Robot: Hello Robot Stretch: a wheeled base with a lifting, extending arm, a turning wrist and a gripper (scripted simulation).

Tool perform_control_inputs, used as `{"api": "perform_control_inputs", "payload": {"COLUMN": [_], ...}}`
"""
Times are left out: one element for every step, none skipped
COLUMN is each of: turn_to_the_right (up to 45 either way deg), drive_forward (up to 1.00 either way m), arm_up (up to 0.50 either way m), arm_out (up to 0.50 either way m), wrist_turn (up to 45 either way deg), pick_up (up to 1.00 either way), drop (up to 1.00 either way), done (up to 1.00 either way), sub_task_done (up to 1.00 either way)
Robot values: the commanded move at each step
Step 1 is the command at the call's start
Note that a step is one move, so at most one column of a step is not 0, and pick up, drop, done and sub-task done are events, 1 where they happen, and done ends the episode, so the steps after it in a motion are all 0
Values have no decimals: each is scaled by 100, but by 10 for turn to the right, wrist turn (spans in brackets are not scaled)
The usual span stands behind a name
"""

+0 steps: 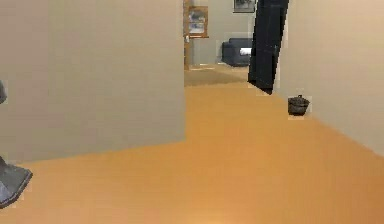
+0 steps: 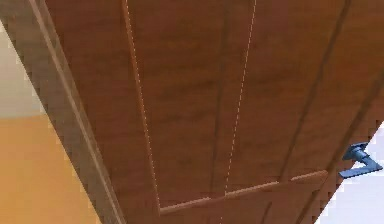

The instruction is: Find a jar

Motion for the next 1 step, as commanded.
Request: {"api": "perform_control_inputs", "payload": {"turn_to_the_right": [0], "drive_forward": [15], "arm_up": [0], "arm_out": [0], "wrist_turn": [0], "pick_up": [0], "drop": [0], "done": [0], "sub_task_done": [0]}}
